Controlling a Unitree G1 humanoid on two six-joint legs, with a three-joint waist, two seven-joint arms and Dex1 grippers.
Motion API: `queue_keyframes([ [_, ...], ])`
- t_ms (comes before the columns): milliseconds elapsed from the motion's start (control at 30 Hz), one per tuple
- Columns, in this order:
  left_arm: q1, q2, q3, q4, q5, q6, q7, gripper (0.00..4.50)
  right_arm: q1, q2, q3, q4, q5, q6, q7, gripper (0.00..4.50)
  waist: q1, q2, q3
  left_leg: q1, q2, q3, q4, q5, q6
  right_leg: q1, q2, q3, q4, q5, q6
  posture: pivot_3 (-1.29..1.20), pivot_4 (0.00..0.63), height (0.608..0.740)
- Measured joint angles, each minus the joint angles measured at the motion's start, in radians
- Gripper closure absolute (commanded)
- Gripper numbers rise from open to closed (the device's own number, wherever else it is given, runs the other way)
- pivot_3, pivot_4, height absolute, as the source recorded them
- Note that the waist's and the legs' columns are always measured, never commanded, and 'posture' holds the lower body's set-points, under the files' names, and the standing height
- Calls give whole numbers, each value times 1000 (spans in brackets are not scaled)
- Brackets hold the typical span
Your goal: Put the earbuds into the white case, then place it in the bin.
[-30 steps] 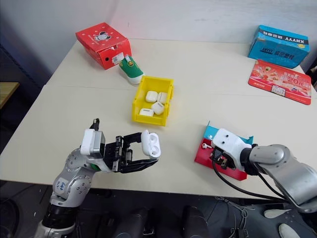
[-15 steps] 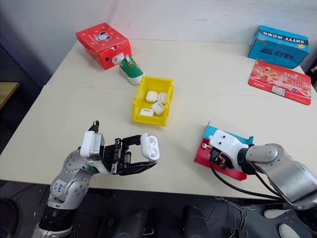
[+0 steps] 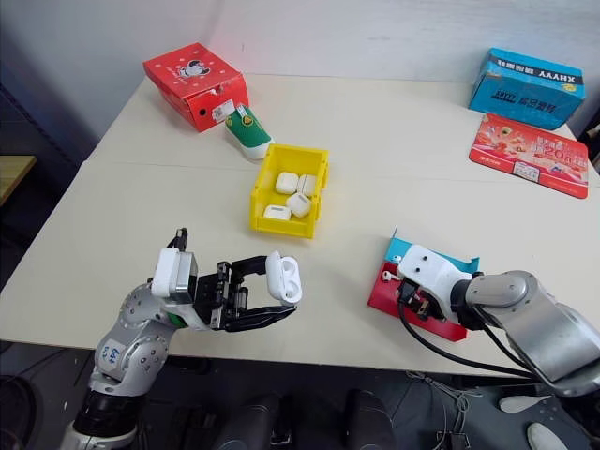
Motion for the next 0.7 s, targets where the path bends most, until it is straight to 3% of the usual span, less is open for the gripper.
queue_keyframes([
  [167,0,0,0,0,0,0,-1,1744,-1,18,0,0,0,6,-5,3743,0,0,0,0,0,0,0,0,0,0,0,0,0,0,0,0,150,740],
  [533,0,1,0,0,-1,0,-5,1744,2,19,-4,-4,-1,10,-8,3743,0,-1,0,0,0,0,0,0,0,0,0,0,0,0,0,0,150,740],
  [700,-13,-3,2,-1,-59,30,-16,1744,106,71,-203,18,92,-69,87,3743,5,0,0,-1,0,0,0,0,1,0,0,-1,0,0,0,0,150,740],
])
